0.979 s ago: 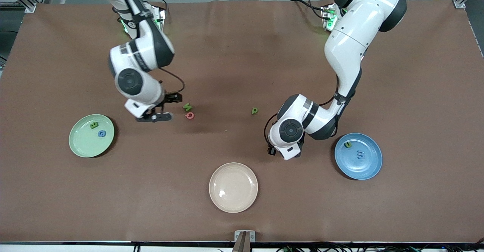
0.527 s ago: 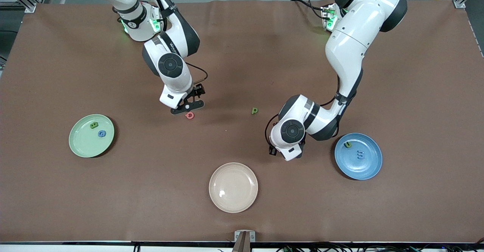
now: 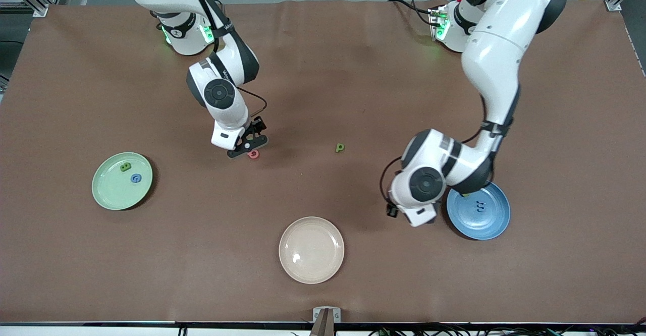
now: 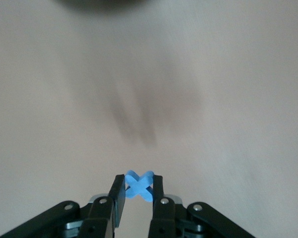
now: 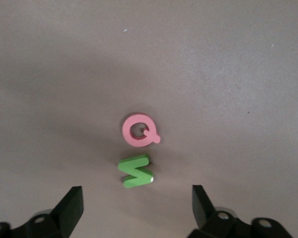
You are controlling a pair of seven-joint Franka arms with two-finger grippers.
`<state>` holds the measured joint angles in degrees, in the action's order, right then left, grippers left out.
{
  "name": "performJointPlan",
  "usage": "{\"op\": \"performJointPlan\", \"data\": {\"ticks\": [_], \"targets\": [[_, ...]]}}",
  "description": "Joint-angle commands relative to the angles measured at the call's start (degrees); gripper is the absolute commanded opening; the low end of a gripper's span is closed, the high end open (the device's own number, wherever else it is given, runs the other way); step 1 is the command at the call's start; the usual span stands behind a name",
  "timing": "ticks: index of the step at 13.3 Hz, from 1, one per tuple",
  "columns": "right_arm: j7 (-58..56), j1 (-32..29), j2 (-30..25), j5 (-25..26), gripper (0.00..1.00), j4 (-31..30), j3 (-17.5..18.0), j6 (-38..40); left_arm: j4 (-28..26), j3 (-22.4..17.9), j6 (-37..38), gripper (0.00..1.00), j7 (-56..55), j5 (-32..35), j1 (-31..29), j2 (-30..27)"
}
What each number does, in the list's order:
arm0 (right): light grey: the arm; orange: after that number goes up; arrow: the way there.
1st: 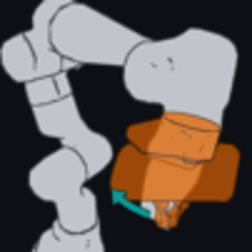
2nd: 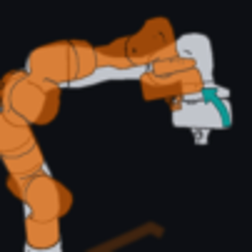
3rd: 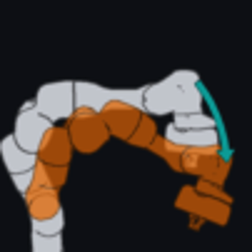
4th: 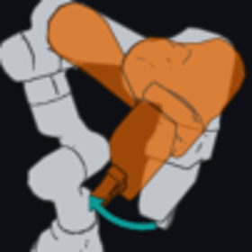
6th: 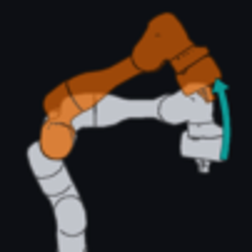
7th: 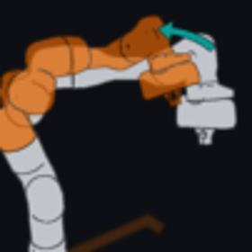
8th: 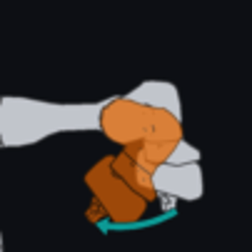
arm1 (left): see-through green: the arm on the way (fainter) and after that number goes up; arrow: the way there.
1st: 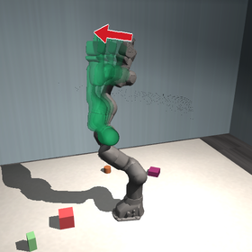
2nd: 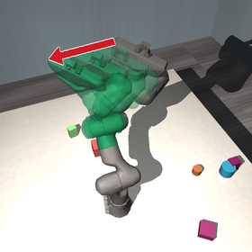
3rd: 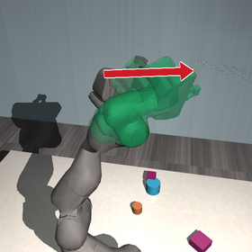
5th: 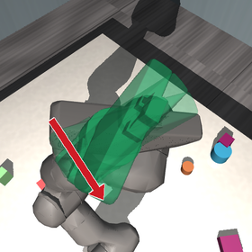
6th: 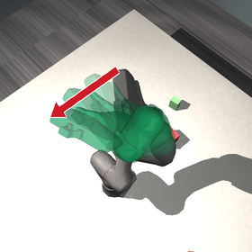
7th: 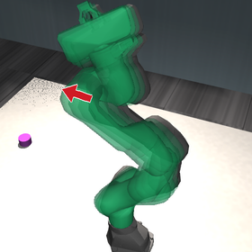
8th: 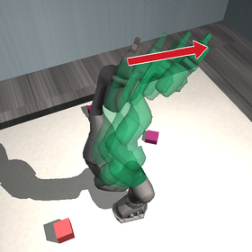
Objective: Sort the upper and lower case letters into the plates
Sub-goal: 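Carry the x to the blue plate while the right gripper reaches the green M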
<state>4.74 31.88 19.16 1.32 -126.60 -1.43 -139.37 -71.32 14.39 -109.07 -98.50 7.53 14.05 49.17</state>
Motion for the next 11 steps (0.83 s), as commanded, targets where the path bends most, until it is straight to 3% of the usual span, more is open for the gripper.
{"op": "performJointPlan", "data": {"ticks": [1,5,8,9,11], "targets": [[-1.2,-1.2,1.7,0.5,0.83,-0.6,0.5,-2.7,-3.6,0.2,7.2,0.0,7.4,5.1,-4.8,-3.6],[-1.1,-1.5,4.0,0.5,0.73,-0.6,0.6,-5.9,-13.7,0.7,4.2,0.01,23.0,6.7,-15.3,-9.8],[-1.0,-1.2,4.1,0.4,0.68,-0.7,0.6,-5.7,-15.9,0.7,-2.7,0.07,26.4,10.3,-18.9,-9.5],[-1.0,-1.2,4.1,0.4,0.66,-0.7,0.6,-5.7,-15.8,0.7,-4.5,0.19,26.8,10.5,-19.4,-9.4],[-0.8,-1.2,4.1,0.2,0.64,-0.8,0.6,-5.3,-15.6,0.7,-4.9,0.88,27.1,10.4,-19.2,-9.2]]}}
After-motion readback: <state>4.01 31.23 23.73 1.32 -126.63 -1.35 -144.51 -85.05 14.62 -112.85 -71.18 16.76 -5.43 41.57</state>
